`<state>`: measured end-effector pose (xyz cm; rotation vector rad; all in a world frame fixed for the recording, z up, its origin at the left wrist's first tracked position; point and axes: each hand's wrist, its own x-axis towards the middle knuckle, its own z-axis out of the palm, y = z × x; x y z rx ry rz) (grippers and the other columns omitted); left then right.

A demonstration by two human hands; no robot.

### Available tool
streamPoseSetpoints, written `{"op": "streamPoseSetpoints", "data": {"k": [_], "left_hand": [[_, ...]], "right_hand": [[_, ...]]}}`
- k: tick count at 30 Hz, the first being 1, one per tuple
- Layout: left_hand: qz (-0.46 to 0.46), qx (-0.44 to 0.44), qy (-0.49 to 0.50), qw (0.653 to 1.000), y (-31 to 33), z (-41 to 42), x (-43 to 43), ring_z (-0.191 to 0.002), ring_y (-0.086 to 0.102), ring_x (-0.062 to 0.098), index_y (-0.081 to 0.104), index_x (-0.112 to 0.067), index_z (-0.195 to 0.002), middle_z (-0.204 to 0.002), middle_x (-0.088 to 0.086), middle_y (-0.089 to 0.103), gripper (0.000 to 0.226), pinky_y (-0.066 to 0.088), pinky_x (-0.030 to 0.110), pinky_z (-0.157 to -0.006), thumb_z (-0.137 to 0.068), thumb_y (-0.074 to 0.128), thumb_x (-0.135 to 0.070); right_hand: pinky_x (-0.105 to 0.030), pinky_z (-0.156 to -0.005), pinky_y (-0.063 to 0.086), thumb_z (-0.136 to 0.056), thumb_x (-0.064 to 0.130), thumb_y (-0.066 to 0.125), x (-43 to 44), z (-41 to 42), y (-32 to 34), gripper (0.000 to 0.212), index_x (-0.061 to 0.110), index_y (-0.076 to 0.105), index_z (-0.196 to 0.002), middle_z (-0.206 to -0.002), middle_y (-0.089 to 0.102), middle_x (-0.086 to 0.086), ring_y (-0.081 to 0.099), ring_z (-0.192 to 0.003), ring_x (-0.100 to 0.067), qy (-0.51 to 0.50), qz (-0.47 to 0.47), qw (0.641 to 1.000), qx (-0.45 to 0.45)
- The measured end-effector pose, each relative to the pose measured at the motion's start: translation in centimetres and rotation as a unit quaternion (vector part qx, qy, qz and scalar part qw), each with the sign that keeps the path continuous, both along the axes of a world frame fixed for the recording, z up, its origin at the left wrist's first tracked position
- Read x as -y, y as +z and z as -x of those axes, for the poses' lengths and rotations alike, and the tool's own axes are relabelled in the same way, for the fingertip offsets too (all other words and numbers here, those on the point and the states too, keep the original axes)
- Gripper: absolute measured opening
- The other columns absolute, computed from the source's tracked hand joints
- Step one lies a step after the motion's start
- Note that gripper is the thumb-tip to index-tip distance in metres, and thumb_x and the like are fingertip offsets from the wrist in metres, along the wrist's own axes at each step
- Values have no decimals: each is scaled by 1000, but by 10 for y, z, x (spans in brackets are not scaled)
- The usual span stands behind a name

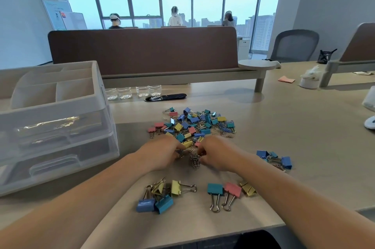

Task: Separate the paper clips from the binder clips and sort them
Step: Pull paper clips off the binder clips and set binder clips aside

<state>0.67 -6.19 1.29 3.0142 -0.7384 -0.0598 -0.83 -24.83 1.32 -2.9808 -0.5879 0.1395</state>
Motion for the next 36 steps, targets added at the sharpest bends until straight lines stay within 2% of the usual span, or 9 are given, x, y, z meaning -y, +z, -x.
{"op": "streamPoseSetpoints", "data": {"k": [4, 8, 12, 16, 21, 24, 28, 33, 36], "left_hand": [[-26, 1, -30, 999, 0, 2, -1, -98, 61, 17, 58, -38, -132, -120, -4, 67, 44, 50, 31, -79, -96, 48, -15], [-25, -10, -31, 999, -1, 3, -4, -99, 61, 18, 55, -42, -133, -123, -4, 65, 49, 47, 29, -74, -97, 43, -11], [12, 4, -29, 999, -3, 4, -9, -96, 59, 14, 61, -38, -128, -121, -5, 66, 50, 45, 26, -79, -94, 46, -5], [55, 29, 11, 998, -4, 2, -17, -114, 56, 16, 63, -26, -127, -127, -1, 63, 36, 44, 29, -92, -98, 48, -10], [39, -2, 7, 999, -2, 4, -19, -107, 59, 18, 64, -26, -127, -123, 0, 65, 34, 47, 29, -89, -99, 47, -16], [31, -26, 1, 999, -6, 3, -19, -94, 58, 14, 63, -30, -129, -122, -2, 67, 39, 44, 25, -77, -97, 46, -14], [36, -31, -18, 999, -6, 5, -17, -76, 45, 7, 63, -35, -127, -116, -3, 69, 45, 34, 19, -67, -95, 45, -9], [53, -10, -11, 999, -6, 5, -20, -93, 55, 15, 60, -33, -131, -120, 1, 65, 45, 37, 24, -74, -97, 45, -8], [66, 3, 4, 998, -4, 3, -22, -105, 57, 19, 60, -29, -132, -121, 2, 64, 44, 44, 29, -83, -98, 43, -8]], "right_hand": [[-30, -86, 52, -97, 27, 58, -2, -4, -1, 24, 20, 66, -118, -110, 67, 0, 61, -96, -15, 5, -22, 1000, 15], [-35, -83, 56, -98, 20, 49, -5, -8, -6, 24, 24, 66, -115, -97, 60, 4, 59, -87, -15, 3, 4, 1000, 5], [-35, -85, 57, -98, 15, 47, -7, -10, -9, 37, 33, 62, -127, -113, 65, 3, 62, -92, -15, 7, 4, 1000, -6], [-28, -85, 55, -97, 11, 47, -6, -6, -2, 41, 34, 64, -126, -124, 65, 6, 60, -95, -11, 9, -16, 1000, 5], [-25, -80, 52, -99, 13, 45, -9, -7, -2, 39, 30, 62, -130, -129, 63, 3, 61, -97, -12, 7, -37, 999, 21], [-25, -78, 52, -98, 12, 45, -14, -8, -4, 42, 32, 63, -130, -122, 65, 4, 60, -94, -13, 13, -19, 1000, 1], [-31, -87, 54, -96, 12, 47, -13, -6, -3, 42, 37, 67, -123, -120, 63, 8, 59, -100, -14, 15, -26, 999, -13], [-32, -88, 55, -96, 12, 48, -14, -11, -8, 38, 32, 66, -123, -124, 65, 7, 61, -98, -11, -1, -59, 998, -8], [-33, -80, 56, -97, 15, 44, -17, -12, -7, 39, 37, 68, -118, -111, 64, 7, 60, -88, -12, 13, -49, 999, -11]]}}
